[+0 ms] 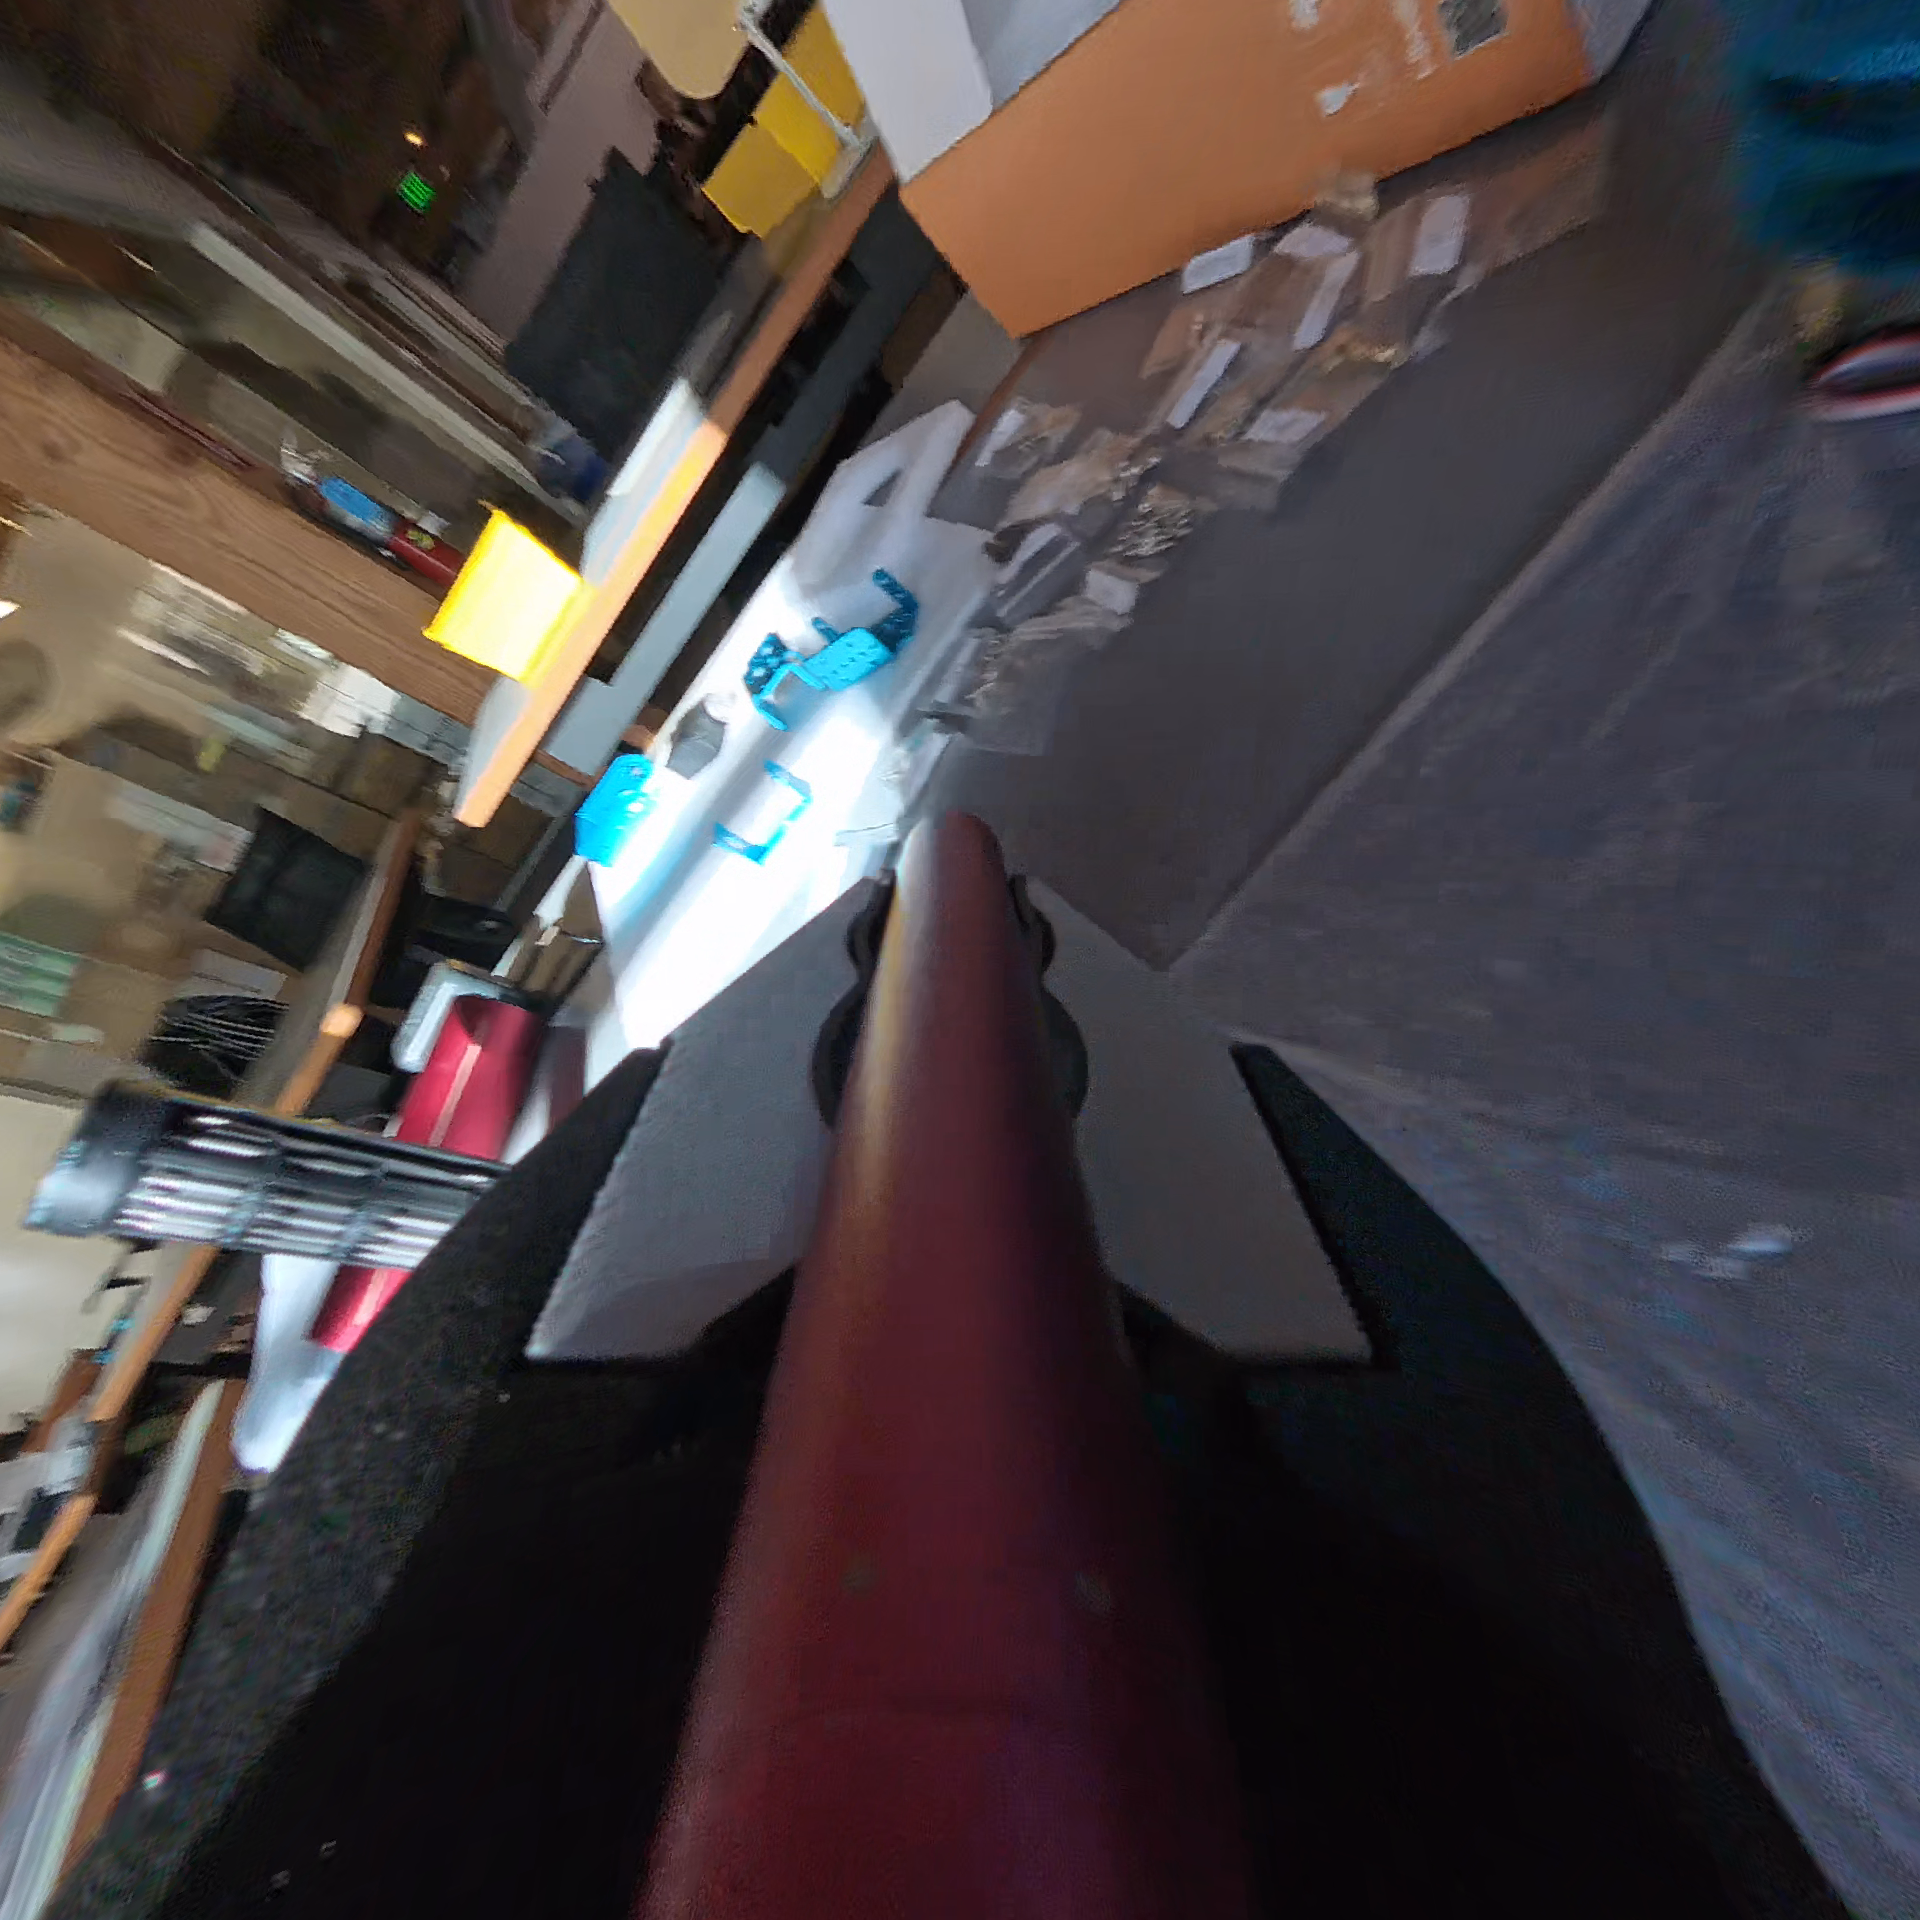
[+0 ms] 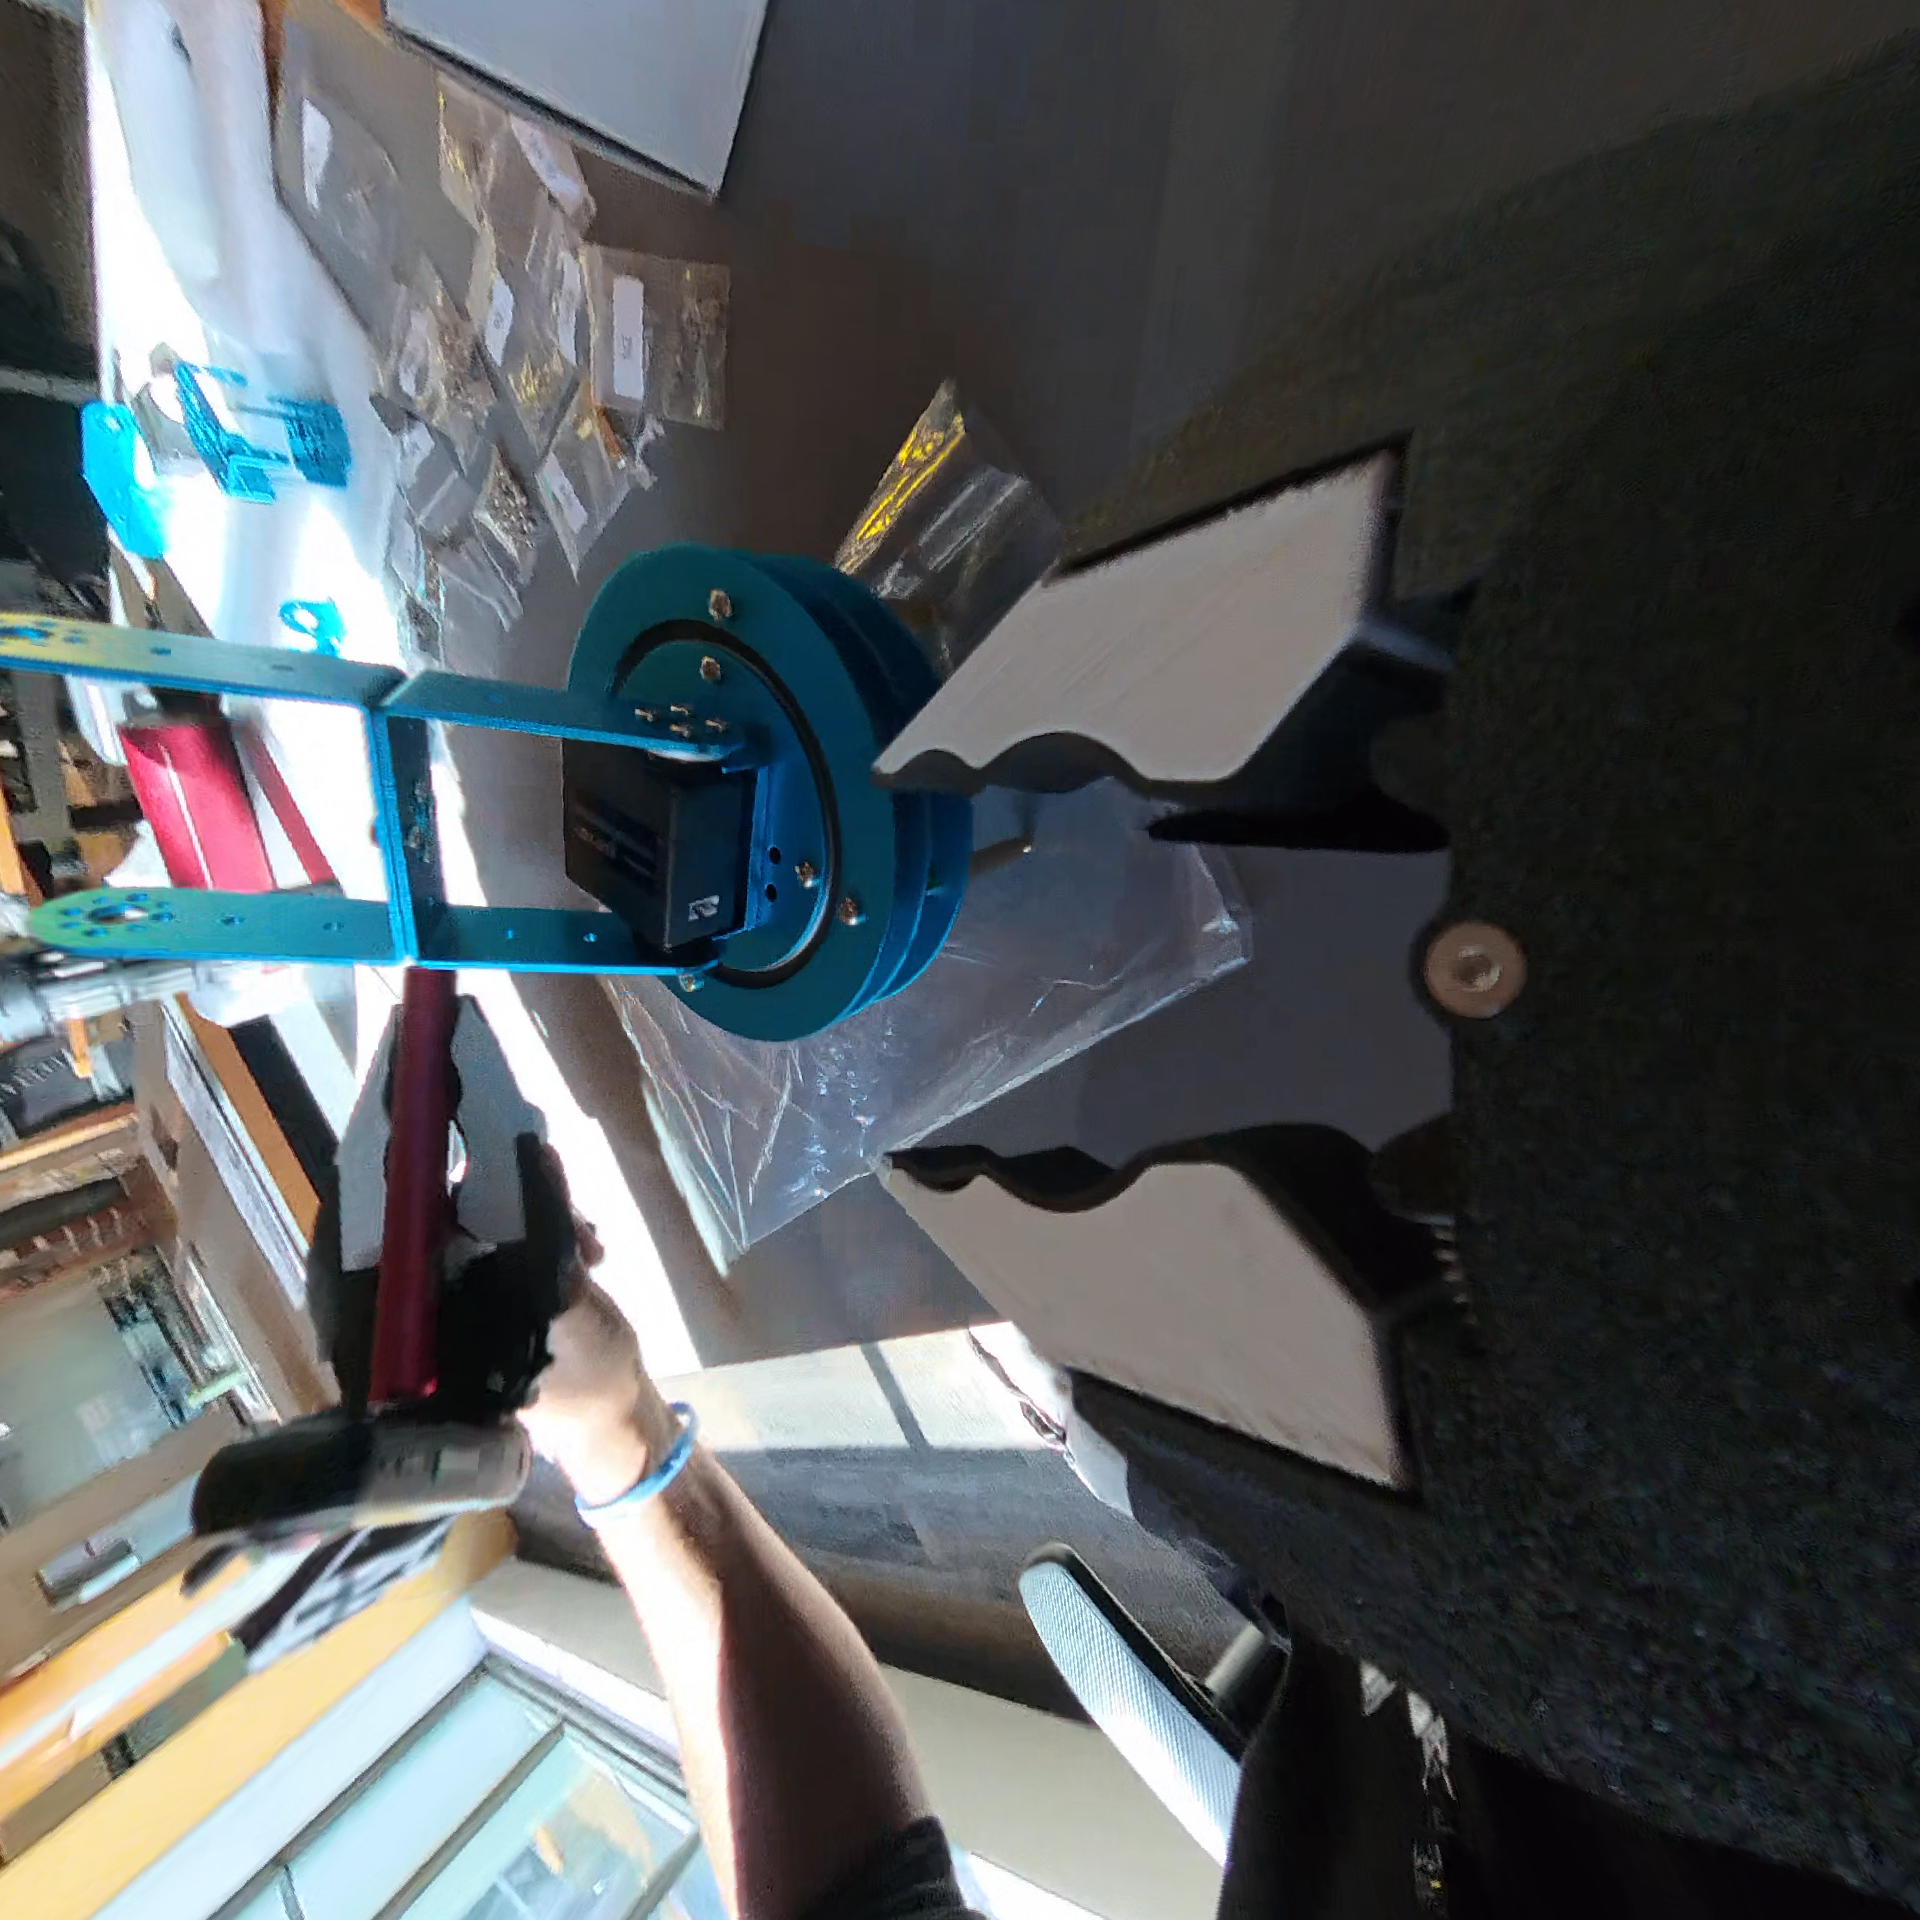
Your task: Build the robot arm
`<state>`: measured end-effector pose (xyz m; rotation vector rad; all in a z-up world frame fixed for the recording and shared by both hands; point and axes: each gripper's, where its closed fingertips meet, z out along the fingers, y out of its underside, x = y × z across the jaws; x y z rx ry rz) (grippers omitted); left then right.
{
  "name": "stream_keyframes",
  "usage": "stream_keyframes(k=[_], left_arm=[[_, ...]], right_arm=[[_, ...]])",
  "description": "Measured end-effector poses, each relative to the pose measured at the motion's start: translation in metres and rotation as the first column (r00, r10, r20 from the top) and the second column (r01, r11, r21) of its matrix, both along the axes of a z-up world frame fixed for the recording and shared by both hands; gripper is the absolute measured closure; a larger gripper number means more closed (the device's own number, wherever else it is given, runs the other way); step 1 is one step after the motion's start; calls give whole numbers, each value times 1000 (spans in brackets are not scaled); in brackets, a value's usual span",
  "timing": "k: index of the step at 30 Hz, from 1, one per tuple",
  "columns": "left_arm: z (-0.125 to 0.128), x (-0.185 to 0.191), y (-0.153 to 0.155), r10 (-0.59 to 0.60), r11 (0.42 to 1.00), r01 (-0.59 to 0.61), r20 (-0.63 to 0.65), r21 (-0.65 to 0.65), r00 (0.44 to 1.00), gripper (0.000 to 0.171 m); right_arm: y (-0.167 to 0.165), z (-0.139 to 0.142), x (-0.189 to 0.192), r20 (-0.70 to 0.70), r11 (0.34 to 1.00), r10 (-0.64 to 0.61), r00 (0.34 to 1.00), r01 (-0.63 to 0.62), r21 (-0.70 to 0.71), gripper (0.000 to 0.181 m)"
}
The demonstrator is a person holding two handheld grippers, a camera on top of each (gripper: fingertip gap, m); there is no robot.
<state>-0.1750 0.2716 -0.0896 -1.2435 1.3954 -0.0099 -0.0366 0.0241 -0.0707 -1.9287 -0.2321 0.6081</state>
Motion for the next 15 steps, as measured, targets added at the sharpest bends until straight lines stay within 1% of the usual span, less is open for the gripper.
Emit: stream_keyframes(k=[1, 2, 3, 5, 7, 8, 10, 13, 15], left_arm=[[-2, -5, 21, 23, 994, -18, -48, 106, 999, 150], [-6, -9, 36, 34, 978, -10, -114, 208, 993, 150], [-10, -9, 44, 31, 963, 13, -160, 267, 987, 150], [-5, -4, 40, 13, 935, 53, -182, 351, 983, 150], [17, 7, 15, -13, 873, 87, -155, 480, 988, 150], [30, 14, -3, -38, 833, 101, -126, 544, 991, 150], [55, 24, -44, -80, 747, 112, -78, 656, 994, 150], [82, 34, -97, -104, 602, 106, -54, 791, 993, 151], [96, 38, -125, -112, 479, 97, -49, 873, 993, 151]], right_arm=[[-6, 1, 0, 8, 1000, -24, 1000, 24, 5, 114], [-10, 3, -3, 6, 999, -37, 999, 37, 8, 115], [-13, 6, -8, -10, 999, -45, 999, 45, 11, 117], [-14, 20, -33, -70, 998, -21, 997, 25, 50, 122], [-4, 30, -68, -88, 997, 34, 996, -27, 79, 122], [5, 30, -84, -90, 996, 55, 994, -48, 75, 121], [29, 29, -107, -153, 996, 85, 985, -80, 38, 117], [58, 36, -119, -258, 997, 81, 963, -79, 16, 115], [64, 49, -128, -337, 992, 127, 933, -128, 21, 123]])
